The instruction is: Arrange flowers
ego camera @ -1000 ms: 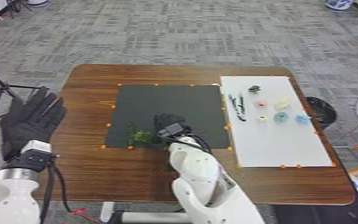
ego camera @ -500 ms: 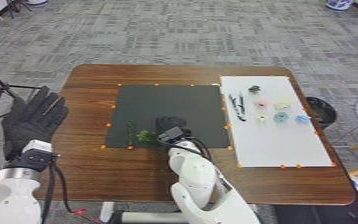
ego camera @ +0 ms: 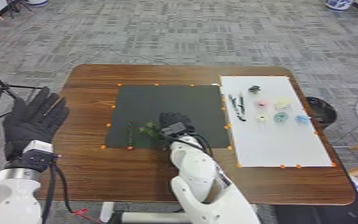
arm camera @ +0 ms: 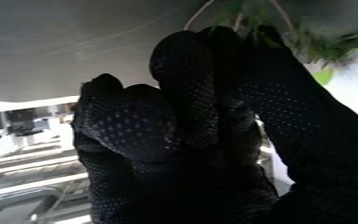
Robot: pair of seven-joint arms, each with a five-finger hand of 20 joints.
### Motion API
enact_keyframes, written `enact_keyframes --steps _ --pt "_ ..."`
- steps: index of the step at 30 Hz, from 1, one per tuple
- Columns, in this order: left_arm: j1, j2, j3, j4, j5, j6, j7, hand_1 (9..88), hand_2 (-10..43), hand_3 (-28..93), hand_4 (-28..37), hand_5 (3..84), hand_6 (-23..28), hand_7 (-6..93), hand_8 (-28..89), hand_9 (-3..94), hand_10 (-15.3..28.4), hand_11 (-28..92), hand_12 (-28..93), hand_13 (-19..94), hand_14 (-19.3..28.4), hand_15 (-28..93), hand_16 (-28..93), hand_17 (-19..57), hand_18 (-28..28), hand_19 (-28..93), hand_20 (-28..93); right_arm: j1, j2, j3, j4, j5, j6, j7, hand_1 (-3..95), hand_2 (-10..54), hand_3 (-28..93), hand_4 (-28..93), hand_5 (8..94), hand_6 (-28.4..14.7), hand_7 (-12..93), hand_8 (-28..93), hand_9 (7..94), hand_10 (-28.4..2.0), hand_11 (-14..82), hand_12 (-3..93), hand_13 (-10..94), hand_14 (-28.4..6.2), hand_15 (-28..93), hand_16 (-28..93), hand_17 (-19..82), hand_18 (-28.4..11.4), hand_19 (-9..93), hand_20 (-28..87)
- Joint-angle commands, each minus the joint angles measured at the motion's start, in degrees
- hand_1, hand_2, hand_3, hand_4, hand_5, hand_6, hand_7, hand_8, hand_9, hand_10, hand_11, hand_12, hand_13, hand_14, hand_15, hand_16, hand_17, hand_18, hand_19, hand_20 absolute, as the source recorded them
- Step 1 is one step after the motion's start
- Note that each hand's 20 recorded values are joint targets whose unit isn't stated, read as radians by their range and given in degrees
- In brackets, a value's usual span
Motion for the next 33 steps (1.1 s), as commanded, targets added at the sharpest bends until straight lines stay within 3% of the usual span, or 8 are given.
enact_keyframes --steps 1,12,21,26,27,29,31,33 --pt "1.0 -0.12 0.02 -0.41 -0.26 -0.30 -0.18 24.4 16.6 65 -28.3 38.9 7.4 7.3 -8 33.2 12.9 18 7 26 13.2 19 -4 -6.3 11.8 34 5 0.7 -1.2 0.5 0.7 -0.4 2.1 2.4 51.3 -9.5 72 -17 73.0 -4.9 57 19 89.3 -10.5 33.9 46.9 92 -4.0 55 40 46 -27.0 86 34" --pt "0.3 0.13 0.49 -0.12 -0.27 -0.51 -0.29 24.4 16.6 65 -28.3 39.1 7.6 7.1 -8 33.1 13.0 18 7 26 13.3 20 -4 -6.4 11.8 34 5 -1.4 -1.1 -1.4 -0.5 -5.3 5.1 -1.5 49.8 -9.5 72 -14 71.3 -4.5 62 16 90.1 -10.4 34.7 46.1 93 -3.8 54 41 47 -26.6 87 32" --pt "1.9 -0.24 -0.97 -0.76 -0.45 -0.09 0.50 24.4 16.5 65 -28.3 38.9 7.4 7.2 -8 33.2 13.0 18 7 26 13.2 19 -4 -6.4 11.8 34 5 1.2 0.7 -1.6 -1.8 -4.2 8.1 -0.2 49.7 -9.5 73 -14 71.9 -5.8 60 18 90.1 -10.2 33.4 48.1 92 -3.7 54 42 46 -26.8 87 32" --pt "2.0 -0.65 -1.23 -0.87 -0.56 -0.45 1.02 24.5 16.5 65 -28.3 39.1 7.8 7.2 -8 33.1 13.3 18 7 25 13.7 20 -4 -6.6 11.8 34 5 1.6 2.4 -2.1 -2.9 -3.8 7.7 -0.5 49.8 -9.5 71 -12 71.6 -5.7 60 18 89.9 -10.4 34.6 47.1 92 -3.7 54 42 46 -26.7 87 32" --pt "2.4 -0.99 -1.57 -1.04 -0.63 -0.53 1.09 24.5 16.5 65 -28.3 39.1 7.8 7.2 -8 33.1 13.4 18 7 25 13.8 20 -4 -6.7 11.9 34 5 1.6 2.9 -1.9 -3.7 -4.4 5.6 -1.0 48.9 -9.5 71 -12 71.1 -5.4 61 18 89.5 -10.8 35.7 45.9 92 -3.7 55 42 46 -26.5 87 32" --pt "3.1 -1.38 -2.23 -1.26 -0.46 -0.35 0.82 24.5 16.5 65 -28.3 39.2 7.9 7.2 -8 33.1 13.5 18 7 25 14.1 20 -4 -6.8 11.9 34 5 1.7 4.3 -1.5 -5.3 -2.6 2.2 -0.8 45.7 -9.1 71 -12 70.6 -4.2 60 17 87.3 -13.3 39.3 37.3 89 -5.2 56 41 43 -26.7 87 32" --pt "3.4 -1.63 -2.64 -1.27 -0.61 -0.36 0.95 24.6 16.6 65 -28.3 39.2 7.9 7.2 -8 33.1 13.7 18 7 25 14.2 20 -4 -6.8 11.9 34 5 1.8 6.0 -1.3 -6.4 -0.7 0.9 -0.3 41.3 -2.9 73 -14 73.2 -4.6 52 17 86.6 -14.1 38.0 34.3 88 -6.4 56 40 41 -27.4 86 32" --pt "3.4 -1.84 -2.95 -1.31 -0.53 -0.15 0.77 24.5 16.6 65 -28.3 39.2 8.0 7.1 -8 33.1 13.8 18 7 25 14.2 20 -4 -6.8 12.0 34 5 1.6 7.4 -0.8 -8.0 -1.0 -3.6 -0.4 36.7 5.9 76 -14 79.4 -5.3 38 9 86.7 -15.2 34.3 31.7 86 -8.1 57 40 39 -28.1 86 33"
